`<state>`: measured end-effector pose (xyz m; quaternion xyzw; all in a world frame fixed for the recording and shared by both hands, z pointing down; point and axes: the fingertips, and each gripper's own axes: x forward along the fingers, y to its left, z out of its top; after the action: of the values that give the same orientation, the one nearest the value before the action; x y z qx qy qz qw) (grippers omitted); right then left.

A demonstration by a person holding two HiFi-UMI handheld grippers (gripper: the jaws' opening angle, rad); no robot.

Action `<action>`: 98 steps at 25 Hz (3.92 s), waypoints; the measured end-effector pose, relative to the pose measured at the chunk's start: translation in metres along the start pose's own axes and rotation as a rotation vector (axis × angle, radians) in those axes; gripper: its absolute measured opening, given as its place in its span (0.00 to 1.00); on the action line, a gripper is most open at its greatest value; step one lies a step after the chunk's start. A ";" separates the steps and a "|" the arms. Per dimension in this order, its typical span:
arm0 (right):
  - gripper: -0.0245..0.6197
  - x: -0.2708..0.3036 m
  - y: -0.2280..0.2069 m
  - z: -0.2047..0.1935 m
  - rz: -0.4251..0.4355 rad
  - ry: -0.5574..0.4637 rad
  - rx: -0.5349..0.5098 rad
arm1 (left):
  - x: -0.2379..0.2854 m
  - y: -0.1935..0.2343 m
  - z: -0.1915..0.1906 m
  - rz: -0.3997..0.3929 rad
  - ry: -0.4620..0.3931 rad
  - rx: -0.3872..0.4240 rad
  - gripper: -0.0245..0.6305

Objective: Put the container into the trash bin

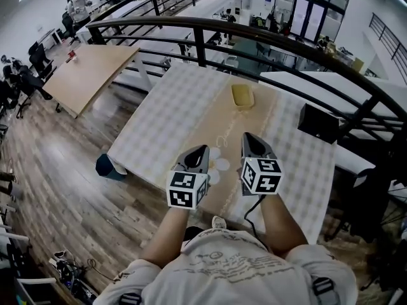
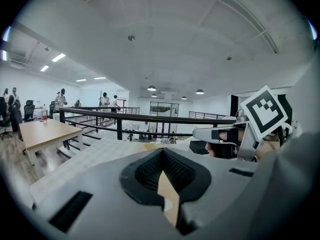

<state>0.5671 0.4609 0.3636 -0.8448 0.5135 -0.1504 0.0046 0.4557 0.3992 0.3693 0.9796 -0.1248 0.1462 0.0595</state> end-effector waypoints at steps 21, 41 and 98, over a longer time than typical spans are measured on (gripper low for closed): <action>0.04 0.170 -0.037 -0.043 -0.036 0.174 -0.169 | 0.122 0.087 0.001 -0.127 0.053 0.008 0.04; 0.20 0.341 -0.138 -0.148 -0.095 0.660 -0.620 | 0.186 0.159 -0.034 -0.129 0.144 -0.050 0.04; 0.06 0.124 -0.022 -0.082 0.218 0.812 -0.692 | 0.158 0.079 -0.012 -0.225 0.130 0.041 0.04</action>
<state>0.6174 0.3758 0.4762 -0.6127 0.5780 -0.2856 -0.4570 0.5776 0.2889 0.4348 0.9768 -0.0070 0.2042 0.0636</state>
